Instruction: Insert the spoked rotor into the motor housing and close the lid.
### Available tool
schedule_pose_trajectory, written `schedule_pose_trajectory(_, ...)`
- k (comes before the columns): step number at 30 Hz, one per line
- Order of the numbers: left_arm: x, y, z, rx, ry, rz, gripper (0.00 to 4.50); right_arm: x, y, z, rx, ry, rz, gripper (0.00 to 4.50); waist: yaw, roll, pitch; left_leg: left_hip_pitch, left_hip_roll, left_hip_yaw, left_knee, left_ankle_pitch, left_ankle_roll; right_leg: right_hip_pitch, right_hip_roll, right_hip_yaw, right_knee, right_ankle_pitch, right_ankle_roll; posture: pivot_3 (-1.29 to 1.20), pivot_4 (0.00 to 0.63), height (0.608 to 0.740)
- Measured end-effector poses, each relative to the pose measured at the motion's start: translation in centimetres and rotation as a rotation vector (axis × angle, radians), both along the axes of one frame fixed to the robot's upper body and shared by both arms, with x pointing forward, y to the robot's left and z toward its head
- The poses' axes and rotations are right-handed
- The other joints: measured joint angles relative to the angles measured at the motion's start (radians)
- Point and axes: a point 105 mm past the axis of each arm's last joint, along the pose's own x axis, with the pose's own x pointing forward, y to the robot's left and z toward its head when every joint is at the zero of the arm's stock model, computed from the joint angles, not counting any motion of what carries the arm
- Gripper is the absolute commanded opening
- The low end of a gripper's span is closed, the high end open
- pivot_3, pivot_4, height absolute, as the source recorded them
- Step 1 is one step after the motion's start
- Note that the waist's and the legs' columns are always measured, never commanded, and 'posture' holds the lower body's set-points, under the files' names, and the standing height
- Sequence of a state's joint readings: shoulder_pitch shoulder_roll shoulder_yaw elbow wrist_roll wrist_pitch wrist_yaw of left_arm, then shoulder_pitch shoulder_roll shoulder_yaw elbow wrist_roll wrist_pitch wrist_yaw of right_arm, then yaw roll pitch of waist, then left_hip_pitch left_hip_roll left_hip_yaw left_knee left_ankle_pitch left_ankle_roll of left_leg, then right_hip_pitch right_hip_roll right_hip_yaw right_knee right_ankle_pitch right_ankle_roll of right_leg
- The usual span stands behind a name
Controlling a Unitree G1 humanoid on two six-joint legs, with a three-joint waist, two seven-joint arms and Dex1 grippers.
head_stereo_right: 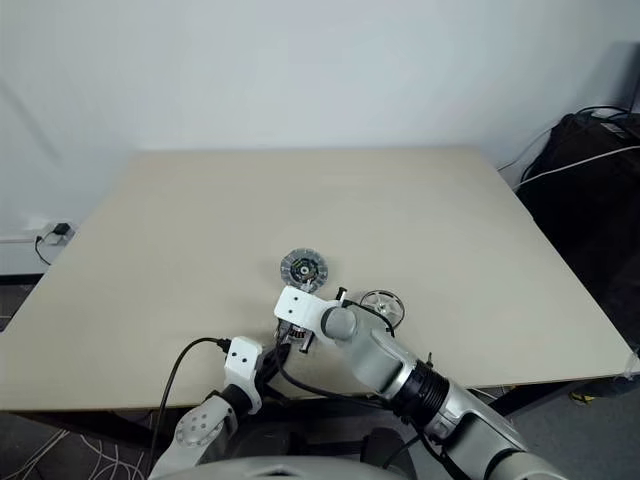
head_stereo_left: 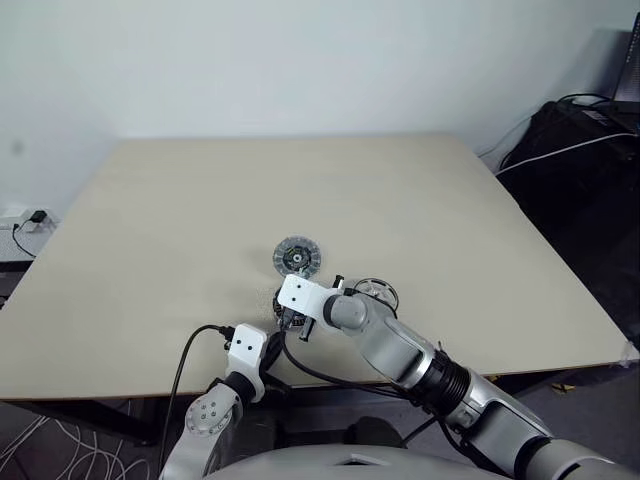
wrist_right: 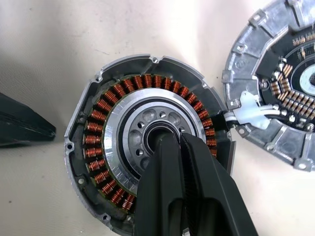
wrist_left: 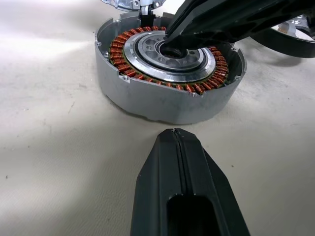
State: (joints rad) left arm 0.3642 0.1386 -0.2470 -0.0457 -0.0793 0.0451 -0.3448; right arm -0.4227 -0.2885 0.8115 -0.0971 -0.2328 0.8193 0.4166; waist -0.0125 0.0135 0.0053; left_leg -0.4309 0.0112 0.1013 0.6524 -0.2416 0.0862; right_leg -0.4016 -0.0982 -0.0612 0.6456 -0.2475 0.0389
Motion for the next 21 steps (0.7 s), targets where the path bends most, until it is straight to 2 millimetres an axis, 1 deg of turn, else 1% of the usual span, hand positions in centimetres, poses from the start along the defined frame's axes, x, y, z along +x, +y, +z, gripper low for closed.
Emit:
schedule_pose_trajectory(6,-0.02,-0.04,-0.04,0.001,0.009,-0.001,0.0,0.03,-0.03,0.02,-0.044,-0.082,0.071,0.03,0.001,0.001,0.0,0.0,0.0,0.0,0.001,0.0,0.0,0.0,0.0,-0.003,0.0,0.0,0.0,0.0,0.0,0.74)
schedule_pose_trajectory(12,-0.03,-0.03,0.01,0.003,0.016,-0.003,0.0,0.02,0.15,-0.03,-0.007,-0.026,0.03,0.03,0.001,0.0,0.001,0.0,0.0,0.0,0.002,0.0,0.0,0.001,0.001,-0.003,0.0,0.0,0.0,0.0,0.0,0.74)
schedule_pose_trajectory(18,-0.04,-0.06,0.25,0.0,0.01,-0.006,0.0,0.17,-0.01,0.07,0.008,-0.023,0.018,0.03,0.001,0.0,0.001,0.0,0.0,0.0,0.002,0.0,0.0,0.001,0.0,-0.003,0.0,0.0,0.0,0.0,0.0,0.74)
schedule_pose_trajectory(21,-0.08,-0.03,0.21,0.001,0.012,-0.007,0.0,0.03,0.1,0.08,0.045,-0.013,0.008,0.03,0.001,0.001,0.002,-0.001,0.001,0.0,0.002,0.0,0.0,0.001,0.001,-0.003,-0.001,0.0,0.001,0.0,0.0,0.74)
